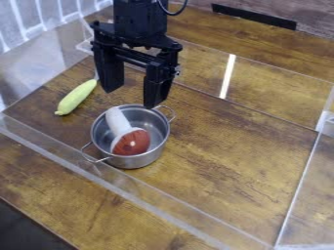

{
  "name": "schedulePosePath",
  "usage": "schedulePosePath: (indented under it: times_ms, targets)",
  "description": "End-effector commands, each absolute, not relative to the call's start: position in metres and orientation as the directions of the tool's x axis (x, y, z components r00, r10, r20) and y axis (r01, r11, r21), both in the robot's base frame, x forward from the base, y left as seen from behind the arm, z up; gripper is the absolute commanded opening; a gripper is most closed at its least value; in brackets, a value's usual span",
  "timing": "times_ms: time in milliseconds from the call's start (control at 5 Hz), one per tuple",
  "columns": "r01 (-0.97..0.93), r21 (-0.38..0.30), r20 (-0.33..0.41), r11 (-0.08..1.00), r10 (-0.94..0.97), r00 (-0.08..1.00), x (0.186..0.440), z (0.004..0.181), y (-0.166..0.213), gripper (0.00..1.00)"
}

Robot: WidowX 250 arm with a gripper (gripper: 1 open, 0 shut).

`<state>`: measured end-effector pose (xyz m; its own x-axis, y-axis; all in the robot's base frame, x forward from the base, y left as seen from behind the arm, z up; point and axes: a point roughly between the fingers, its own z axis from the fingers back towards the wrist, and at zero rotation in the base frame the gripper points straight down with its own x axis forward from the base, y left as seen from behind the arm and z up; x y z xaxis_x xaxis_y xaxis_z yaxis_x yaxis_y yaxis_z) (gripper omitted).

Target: Remove the mushroom from the silver pot and put it on the table

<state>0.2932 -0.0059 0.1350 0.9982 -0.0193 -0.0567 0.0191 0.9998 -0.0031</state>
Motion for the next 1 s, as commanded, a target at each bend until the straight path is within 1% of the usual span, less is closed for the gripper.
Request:
schedulePosePath:
  times_ms: [0,200,400,600,800]
  targets:
    - [0.013,-0.001,-0.074,1.000,-0.013,0.997,0.291,0.124,-0.004,1.00]
    - [0.003,0.002,-0.086,1.000,-0.003,0.996,0.288,0.110,-0.001,1.00]
    - [-0.005,0.004,-0.092,1.000,0.005,0.996,0.288,0.093,0.003,1.00]
    - [-0.015,0.004,-0.086,1.000,0.016,0.996,0.290,0.076,0.007,1.00]
    - [-0.023,0.003,-0.076,1.000,0.023,0.997,0.293,0.064,0.011,1.00]
